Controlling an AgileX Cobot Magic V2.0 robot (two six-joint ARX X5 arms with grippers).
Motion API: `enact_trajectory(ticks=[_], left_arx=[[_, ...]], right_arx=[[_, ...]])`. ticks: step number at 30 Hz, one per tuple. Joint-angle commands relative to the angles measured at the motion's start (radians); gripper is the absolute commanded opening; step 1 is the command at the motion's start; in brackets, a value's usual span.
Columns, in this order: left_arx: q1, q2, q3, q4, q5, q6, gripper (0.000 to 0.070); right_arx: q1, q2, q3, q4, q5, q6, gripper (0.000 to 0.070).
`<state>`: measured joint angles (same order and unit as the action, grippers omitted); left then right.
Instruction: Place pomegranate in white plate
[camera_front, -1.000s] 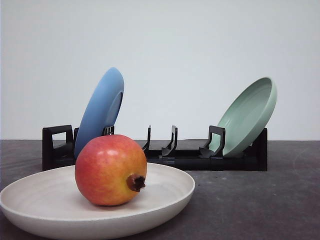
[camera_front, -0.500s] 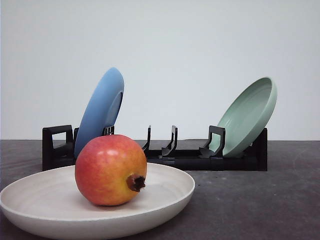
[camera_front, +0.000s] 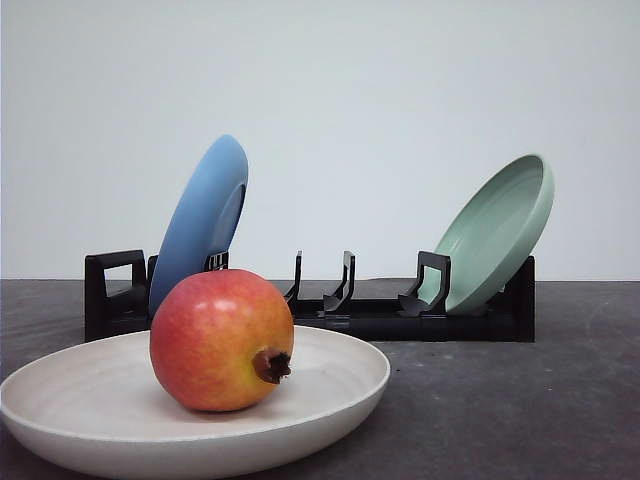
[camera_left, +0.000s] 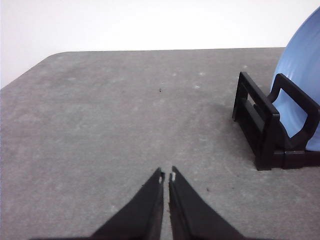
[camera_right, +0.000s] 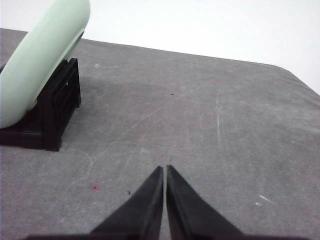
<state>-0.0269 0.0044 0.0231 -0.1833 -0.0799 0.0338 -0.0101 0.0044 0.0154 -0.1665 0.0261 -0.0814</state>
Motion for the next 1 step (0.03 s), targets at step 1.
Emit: enact_trajectory(ticks=[1], left_arx=[[-0.001, -0.001, -0.011, -0.003, -0.001, 0.007, 0.0000]], right_arx=[[0.001, -0.001, -0.003, 0.009, 0.000, -0.005, 0.0002]])
